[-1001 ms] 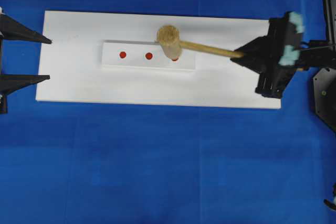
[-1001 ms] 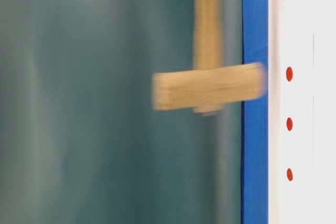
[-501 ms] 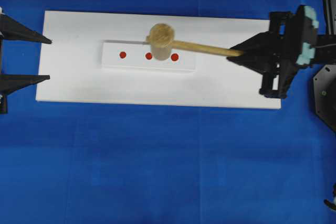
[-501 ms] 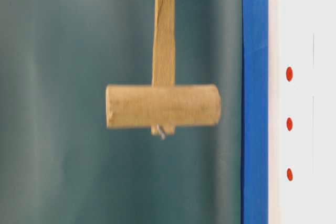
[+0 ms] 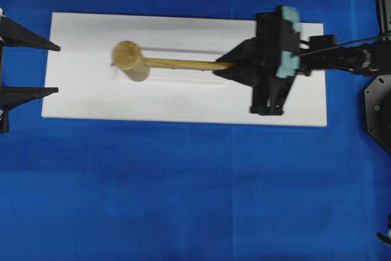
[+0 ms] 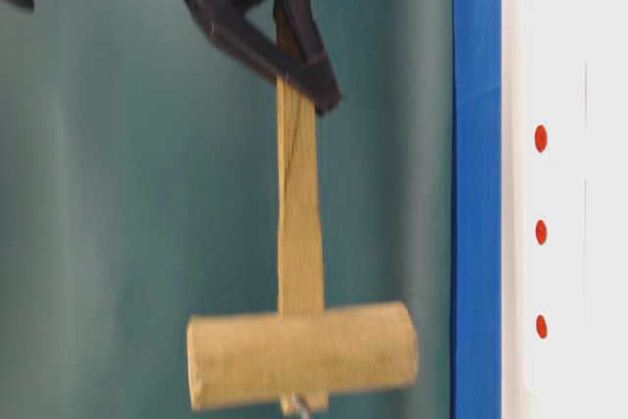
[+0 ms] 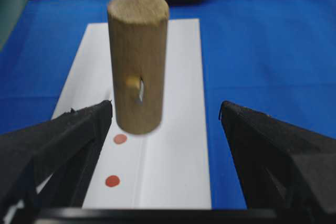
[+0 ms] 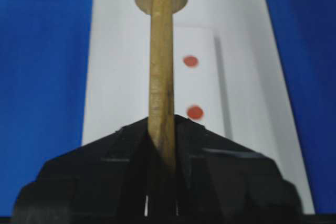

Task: Hit the mark with a hammer.
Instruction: 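Grasp the mallet head again with the left gripper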

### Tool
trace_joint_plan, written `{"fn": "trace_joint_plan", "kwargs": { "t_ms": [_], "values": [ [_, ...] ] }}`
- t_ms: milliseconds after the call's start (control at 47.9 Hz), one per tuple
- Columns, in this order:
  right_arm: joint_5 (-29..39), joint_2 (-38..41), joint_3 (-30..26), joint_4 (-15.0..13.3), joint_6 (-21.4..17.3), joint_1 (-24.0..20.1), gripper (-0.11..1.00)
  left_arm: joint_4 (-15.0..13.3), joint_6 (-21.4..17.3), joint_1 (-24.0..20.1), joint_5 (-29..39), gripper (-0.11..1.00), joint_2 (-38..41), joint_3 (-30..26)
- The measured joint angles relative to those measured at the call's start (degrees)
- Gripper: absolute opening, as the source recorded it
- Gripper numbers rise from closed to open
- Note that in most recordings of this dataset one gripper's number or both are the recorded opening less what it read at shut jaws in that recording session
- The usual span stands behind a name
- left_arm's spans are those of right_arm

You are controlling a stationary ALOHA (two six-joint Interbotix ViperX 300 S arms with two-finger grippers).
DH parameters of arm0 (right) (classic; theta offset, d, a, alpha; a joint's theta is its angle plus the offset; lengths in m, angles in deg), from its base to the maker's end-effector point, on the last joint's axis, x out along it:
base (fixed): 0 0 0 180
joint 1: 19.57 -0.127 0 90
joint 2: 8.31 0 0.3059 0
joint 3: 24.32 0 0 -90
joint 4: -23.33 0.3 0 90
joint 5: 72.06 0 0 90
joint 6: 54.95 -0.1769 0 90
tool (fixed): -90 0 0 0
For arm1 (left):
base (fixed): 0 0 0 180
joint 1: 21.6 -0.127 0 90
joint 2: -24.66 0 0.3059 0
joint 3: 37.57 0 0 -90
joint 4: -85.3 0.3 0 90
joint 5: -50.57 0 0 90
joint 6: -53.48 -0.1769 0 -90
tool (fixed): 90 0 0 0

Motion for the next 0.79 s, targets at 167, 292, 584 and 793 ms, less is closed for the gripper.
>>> {"fn": "trace_joint_plan", "kwargs": {
  "t_ms": [167,292,584,793],
  "values": [
    [1.3,3.3,-3.1,-0.1,-0.1,0.0,0.03,0.1,0.0,0.0,0.0,0.82,0.0,0.1],
    [1.6,3.7,-3.9,-0.2,0.0,-0.1,0.03,0.0,0.0,0.0,-0.2,0.82,0.3,0.0],
    [1.7,3.7,-4.3,-0.2,0.0,-0.2,0.03,0.0,0.8,-1.4,-8.8,0.86,10.5,0.0],
    [1.7,3.7,-4.4,-0.7,0.1,-0.6,0.03,0.0,0.9,-1.5,-16.5,0.93,22.1,-2.8]
  ]
}}
